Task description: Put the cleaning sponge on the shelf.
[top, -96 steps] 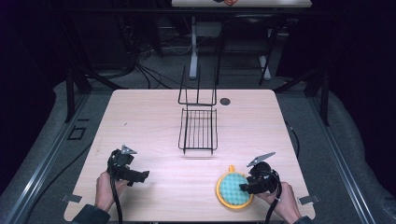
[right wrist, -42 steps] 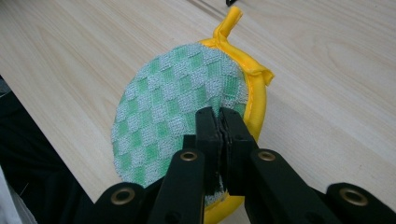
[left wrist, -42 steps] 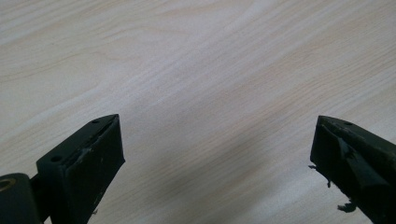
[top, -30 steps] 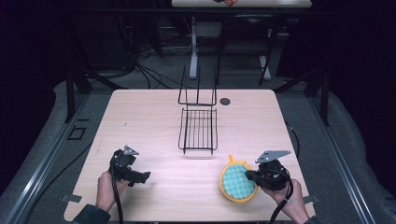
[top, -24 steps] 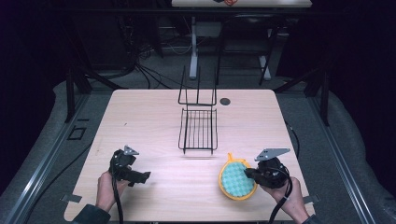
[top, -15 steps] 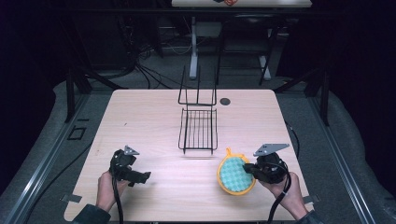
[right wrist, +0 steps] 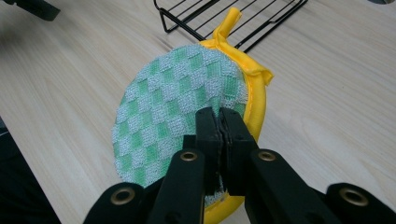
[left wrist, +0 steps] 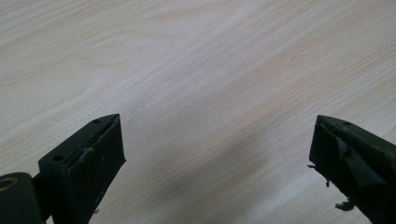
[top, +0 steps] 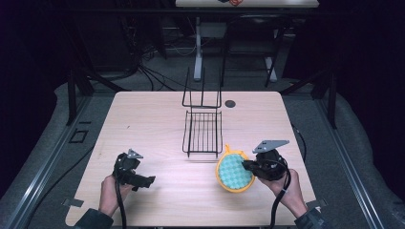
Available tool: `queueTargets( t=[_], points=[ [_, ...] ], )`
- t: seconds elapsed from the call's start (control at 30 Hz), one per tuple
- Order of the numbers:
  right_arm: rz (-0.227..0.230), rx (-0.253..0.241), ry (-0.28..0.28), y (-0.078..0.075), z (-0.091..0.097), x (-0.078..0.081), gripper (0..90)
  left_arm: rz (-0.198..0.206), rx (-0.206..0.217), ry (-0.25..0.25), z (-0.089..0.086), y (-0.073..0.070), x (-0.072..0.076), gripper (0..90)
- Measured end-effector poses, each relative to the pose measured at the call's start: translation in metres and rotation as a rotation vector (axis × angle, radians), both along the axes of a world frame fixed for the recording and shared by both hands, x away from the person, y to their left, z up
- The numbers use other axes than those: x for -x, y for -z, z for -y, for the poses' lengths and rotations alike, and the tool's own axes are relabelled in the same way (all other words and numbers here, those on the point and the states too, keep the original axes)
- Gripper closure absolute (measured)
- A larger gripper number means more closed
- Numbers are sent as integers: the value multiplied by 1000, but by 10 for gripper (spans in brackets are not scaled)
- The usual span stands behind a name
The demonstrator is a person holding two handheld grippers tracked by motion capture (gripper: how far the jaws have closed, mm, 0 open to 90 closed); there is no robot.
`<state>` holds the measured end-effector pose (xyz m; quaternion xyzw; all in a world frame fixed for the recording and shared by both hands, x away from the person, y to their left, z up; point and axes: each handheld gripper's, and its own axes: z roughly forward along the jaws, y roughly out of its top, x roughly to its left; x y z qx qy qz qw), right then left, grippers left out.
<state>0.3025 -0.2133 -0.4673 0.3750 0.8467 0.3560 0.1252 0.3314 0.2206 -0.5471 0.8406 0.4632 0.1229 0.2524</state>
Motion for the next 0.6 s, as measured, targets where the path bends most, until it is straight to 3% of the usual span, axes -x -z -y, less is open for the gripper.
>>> queueTargets(
  t=[0.6],
  points=[
    [17,-34,2,-10,-14,-25,877,6,22,-11,-7,-1,5,29]
  ],
)
